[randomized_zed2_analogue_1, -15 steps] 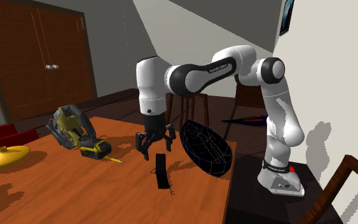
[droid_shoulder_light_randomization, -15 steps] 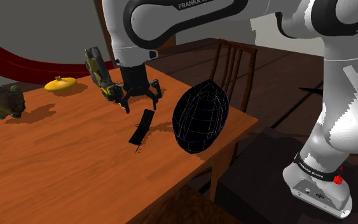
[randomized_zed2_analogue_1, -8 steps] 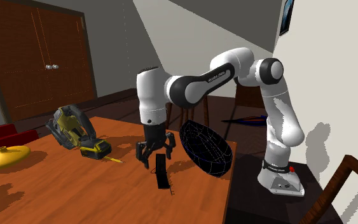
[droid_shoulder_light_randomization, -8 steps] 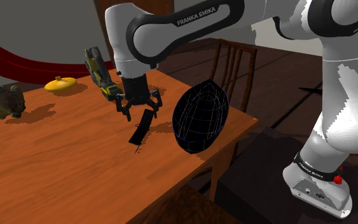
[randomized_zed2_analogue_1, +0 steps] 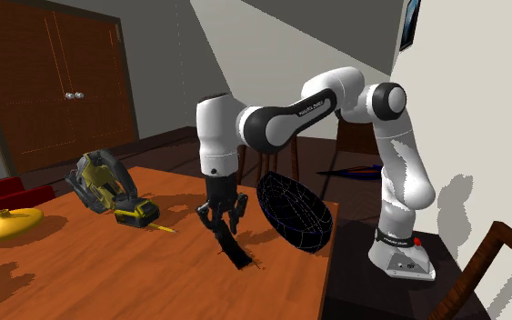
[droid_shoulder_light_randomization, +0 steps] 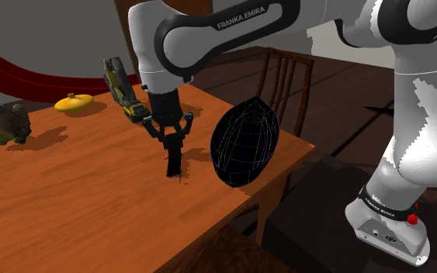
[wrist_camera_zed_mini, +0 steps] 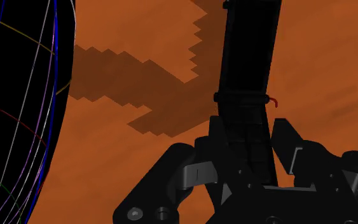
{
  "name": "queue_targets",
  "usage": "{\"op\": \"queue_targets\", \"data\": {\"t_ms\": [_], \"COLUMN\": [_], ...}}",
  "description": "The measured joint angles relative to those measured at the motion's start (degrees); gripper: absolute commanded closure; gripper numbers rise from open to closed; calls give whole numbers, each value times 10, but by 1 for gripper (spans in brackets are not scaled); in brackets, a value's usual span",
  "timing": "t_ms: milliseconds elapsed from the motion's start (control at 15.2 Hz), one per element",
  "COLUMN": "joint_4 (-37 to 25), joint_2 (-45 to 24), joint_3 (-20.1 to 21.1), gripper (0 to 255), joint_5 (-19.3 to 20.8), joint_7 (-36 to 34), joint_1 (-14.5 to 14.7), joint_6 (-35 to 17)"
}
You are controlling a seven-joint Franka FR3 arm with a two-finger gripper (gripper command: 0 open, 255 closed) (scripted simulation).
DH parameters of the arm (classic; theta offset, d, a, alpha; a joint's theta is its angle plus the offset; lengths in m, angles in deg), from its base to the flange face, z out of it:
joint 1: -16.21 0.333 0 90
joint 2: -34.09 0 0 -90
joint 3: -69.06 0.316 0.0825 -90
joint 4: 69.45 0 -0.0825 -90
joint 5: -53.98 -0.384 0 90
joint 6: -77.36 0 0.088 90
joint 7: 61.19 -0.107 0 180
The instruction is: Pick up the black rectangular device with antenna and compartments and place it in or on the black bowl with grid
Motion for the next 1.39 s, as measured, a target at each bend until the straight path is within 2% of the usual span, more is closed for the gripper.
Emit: {"op": "queue_targets", "data": {"t_ms": [594,990,1056,1386], "joint_4": [-8,-36,-36,-24], "joint_2": [-2,1,1,3], "joint_3": [0,2,2,12], "gripper": [255,255,0,0], "joint_5": [2,-3,-3,23], "joint_7": [0,1,1,7], "joint_1": [1,2,2,25], "joint_6": [5,45,45,16]}}
